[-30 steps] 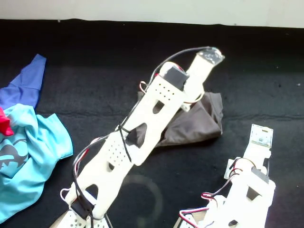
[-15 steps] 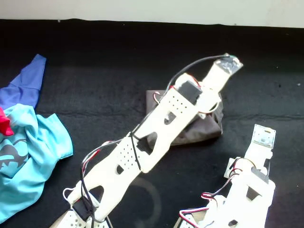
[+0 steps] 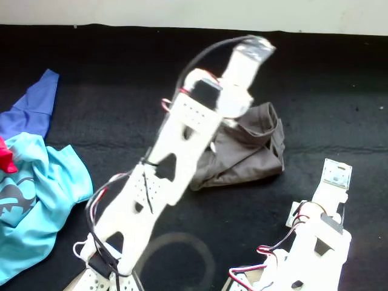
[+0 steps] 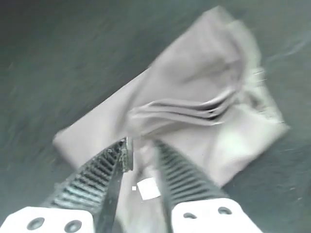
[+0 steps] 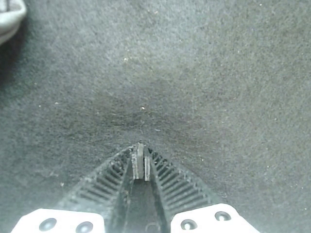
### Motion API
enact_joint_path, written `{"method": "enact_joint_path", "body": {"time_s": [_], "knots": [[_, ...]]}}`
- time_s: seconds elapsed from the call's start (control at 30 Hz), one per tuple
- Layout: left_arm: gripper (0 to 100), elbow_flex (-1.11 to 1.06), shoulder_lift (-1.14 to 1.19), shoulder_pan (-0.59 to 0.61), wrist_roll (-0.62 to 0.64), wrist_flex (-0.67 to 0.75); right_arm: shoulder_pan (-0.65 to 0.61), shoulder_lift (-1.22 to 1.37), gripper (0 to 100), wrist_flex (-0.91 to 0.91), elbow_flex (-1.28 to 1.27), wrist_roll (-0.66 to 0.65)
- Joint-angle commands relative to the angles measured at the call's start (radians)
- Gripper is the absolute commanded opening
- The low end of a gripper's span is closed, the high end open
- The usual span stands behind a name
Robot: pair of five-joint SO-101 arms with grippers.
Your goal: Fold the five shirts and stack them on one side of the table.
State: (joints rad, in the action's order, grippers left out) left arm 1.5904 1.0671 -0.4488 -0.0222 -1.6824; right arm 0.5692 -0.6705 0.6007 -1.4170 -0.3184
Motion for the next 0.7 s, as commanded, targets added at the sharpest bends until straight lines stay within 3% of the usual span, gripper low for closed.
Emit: {"method": "enact_joint_path", "body": {"time_s": [0.0,0.17,0.47,0.67], "knots": [[0,-0.025,0.028,0.059,0.009,-0.009,0.001,-0.001,0.6,-0.024,-0.018,0.011],[1,-0.03,0.153,0.056,0.009,0.038,0.001,-0.001,0.6,-0.024,-0.018,0.011],[1,-0.038,0.171,-0.159,0.061,-0.015,0.015,-0.001,0.6,-0.021,-0.013,0.014],[1,0.028,0.147,-0.257,0.064,-0.084,0.154,-0.002,0.6,0.079,0.05,0.014]]}}
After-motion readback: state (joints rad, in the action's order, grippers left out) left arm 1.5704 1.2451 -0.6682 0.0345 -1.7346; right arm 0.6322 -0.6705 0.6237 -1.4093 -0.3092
